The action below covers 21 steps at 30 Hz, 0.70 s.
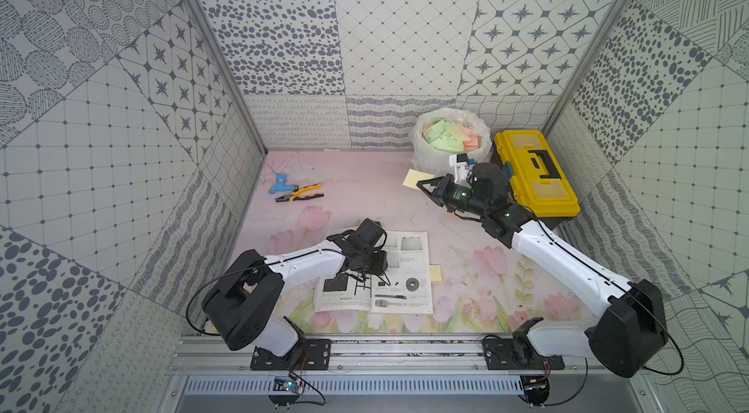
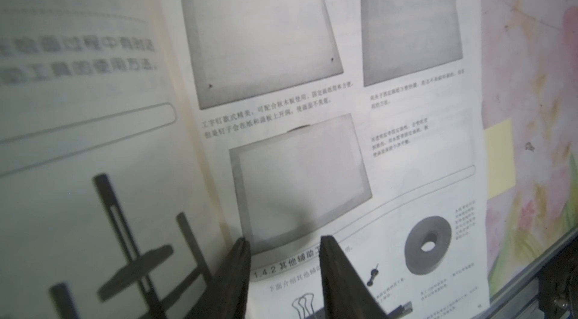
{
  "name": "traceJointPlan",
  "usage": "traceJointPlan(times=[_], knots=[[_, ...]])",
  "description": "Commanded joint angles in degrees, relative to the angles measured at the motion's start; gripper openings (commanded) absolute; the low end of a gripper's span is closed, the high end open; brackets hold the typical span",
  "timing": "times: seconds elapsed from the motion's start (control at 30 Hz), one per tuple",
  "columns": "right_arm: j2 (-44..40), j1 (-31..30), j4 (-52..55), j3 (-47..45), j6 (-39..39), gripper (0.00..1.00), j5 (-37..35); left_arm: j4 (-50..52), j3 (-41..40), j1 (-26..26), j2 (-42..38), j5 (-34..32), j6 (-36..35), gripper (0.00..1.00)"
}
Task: Peel off the used sticky note
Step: Place the note in the trash bin.
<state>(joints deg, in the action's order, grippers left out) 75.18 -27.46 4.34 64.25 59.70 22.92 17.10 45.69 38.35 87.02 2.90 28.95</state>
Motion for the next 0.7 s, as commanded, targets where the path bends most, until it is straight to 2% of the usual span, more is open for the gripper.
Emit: traceJointPlan(times=[0.0,0.13,0.33,0.63,0.67], knots=[[-1.49,3.82,4.86,5.01,-5.04,0.00,0.73,1.76,0.95,-0.36,0.73,1.60,-0.36,0.41],[0.78,8.67,8.30,11.77,-8.30,0.00,1.21,1.45,1.27,-0.47,0.94,2.08,-0.62,0.41],[9.33,16.22,11.37,21.66,-10.50,0.00,3.02,1.50,1.72,-0.73,1.09,2.44,-0.99,0.41],[26.02,18.15,20.40,39.61,-17.43,0.00,2.42,1.56,2.23,-0.94,1.13,2.73,-1.18,0.41],[27.29,18.15,21.87,41.30,-18.11,0.04,2.23,1.68,2.22,-1.01,1.03,2.73,-1.22,0.41]])
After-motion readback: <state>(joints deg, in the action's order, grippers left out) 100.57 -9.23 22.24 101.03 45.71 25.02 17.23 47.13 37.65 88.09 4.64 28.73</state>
